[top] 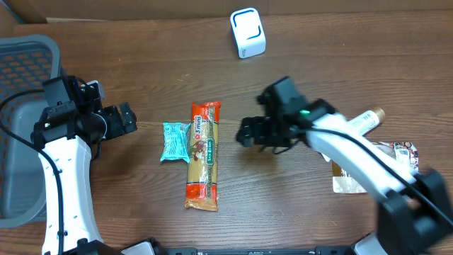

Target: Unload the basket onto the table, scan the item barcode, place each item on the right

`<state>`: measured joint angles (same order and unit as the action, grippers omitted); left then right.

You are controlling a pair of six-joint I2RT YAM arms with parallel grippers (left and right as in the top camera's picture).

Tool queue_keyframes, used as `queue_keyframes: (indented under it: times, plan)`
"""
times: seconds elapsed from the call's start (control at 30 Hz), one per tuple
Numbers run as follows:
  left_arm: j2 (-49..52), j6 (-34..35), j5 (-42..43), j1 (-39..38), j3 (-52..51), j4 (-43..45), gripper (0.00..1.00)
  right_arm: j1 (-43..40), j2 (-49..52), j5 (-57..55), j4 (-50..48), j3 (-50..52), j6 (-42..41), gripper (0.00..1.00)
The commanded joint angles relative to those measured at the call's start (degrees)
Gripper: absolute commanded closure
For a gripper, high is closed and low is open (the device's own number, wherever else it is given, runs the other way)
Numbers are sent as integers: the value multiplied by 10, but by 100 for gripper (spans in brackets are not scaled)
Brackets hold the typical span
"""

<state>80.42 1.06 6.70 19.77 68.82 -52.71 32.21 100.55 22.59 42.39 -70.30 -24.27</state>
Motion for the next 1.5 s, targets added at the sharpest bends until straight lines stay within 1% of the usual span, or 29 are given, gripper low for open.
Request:
queue_keyframes:
  times: [0.0, 0.07, 0.17, 0.23, 0.33, 0.4, 0.57, 0.7, 0.77, 0.8, 0.83, 0.87, 0.93, 1.03, 1.17, 1.33, 1.4, 1.47]
  plan:
    - [-1, -11, 4, -1, 3, 2, 0, 37, 91, 37, -6, -70, 18, 6]
    - [-1, -11, 4, -1, 3, 2, 1, 63, 140, 17, 2, -121, 20, 4]
    - [-1, -11, 4, -1, 3, 2, 1, 78, 171, 0, -5, -148, 5, 3]
    - [-1, -11, 4, -1, 3, 2, 0, 78, 179, -1, -16, -149, -9, 3]
    - [-1, -11, 4, -1, 3, 1, 1, 78, 185, -6, -16, -148, -10, 2]
    - [-1, -11, 4, -1, 3, 2, 1, 80, 185, -14, -17, -148, -10, 0]
    - [-1, -11, 4, -1, 3, 2, 1, 92, 188, -27, -33, -148, -15, 0]
    - [-1, -11, 4, -1, 3, 2, 0, 106, 194, -76, -37, -147, -51, 0]
    - [-1, -11, 4, -1, 3, 2, 0, 109, 194, -80, -46, -144, -67, 0]
    - [-1, -11, 4, -1, 3, 2, 0, 110, 194, -80, -51, -143, -80, 2]
    - [-1, -11, 4, -1, 3, 2, 0, 111, 194, -80, -55, -141, -90, 4]
    - [-1, -11, 4, -1, 3, 2, 1, 113, 194, -80, -68, -134, -108, 10]
    - [-1, -11, 4, -1, 3, 2, 1, 117, 195, -80, -87, -123, -131, 17]
    - [-1, -11, 4, -1, 3, 2, 0, 122, 195, -80, -112, -102, -162, 30]
    - [-1, -11, 4, -1, 3, 2, 1, 122, 195, -80, -121, -94, -167, 48]
    - [-1, -11, 4, -1, 3, 2, 0, 124, 195, -80, -121, -94, -167, 72]
    - [-1, -11, 4, -1, 3, 2, 0, 124, 195, -80, -121, -94, -164, 87]
    - [-1, -11, 4, -1, 3, 2, 0, 124, 195, -80, -120, -94, -164, 96]
